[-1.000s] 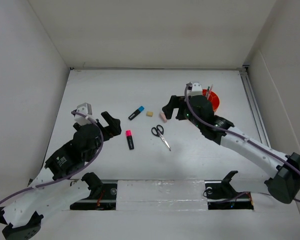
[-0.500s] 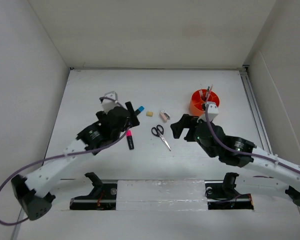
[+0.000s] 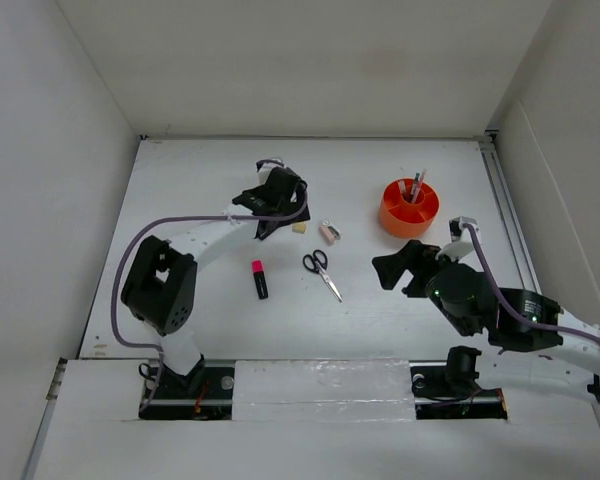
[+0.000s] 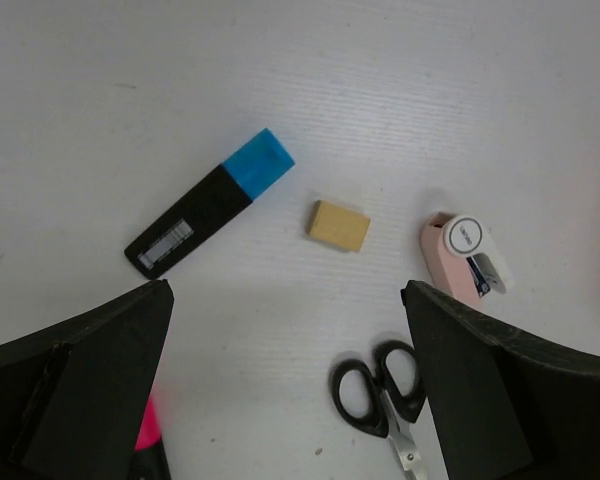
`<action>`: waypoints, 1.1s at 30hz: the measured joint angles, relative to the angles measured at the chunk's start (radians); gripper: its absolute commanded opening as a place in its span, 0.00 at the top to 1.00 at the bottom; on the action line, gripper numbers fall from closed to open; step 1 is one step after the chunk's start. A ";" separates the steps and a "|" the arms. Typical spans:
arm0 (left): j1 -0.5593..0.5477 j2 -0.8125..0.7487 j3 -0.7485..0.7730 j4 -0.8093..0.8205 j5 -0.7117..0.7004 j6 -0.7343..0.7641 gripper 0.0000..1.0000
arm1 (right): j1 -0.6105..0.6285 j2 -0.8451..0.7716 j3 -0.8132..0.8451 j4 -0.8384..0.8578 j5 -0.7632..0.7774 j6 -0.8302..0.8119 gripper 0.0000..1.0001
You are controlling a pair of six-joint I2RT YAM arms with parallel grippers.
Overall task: Sort the stationery into containers
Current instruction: Pick up the stationery from the center of the board.
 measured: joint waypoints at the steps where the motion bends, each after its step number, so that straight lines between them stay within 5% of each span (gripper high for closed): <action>1: 0.010 0.026 0.020 0.009 0.017 0.014 0.00 | 0.001 0.000 0.000 -0.001 -0.003 -0.003 0.10; 27: -0.002 0.341 0.213 0.000 0.134 0.148 0.19 | 0.005 -0.025 -0.048 0.030 -0.071 -0.055 0.10; 33: -0.008 0.360 0.253 -0.019 0.132 0.156 0.30 | 0.005 -0.021 -0.055 0.042 -0.084 -0.063 0.10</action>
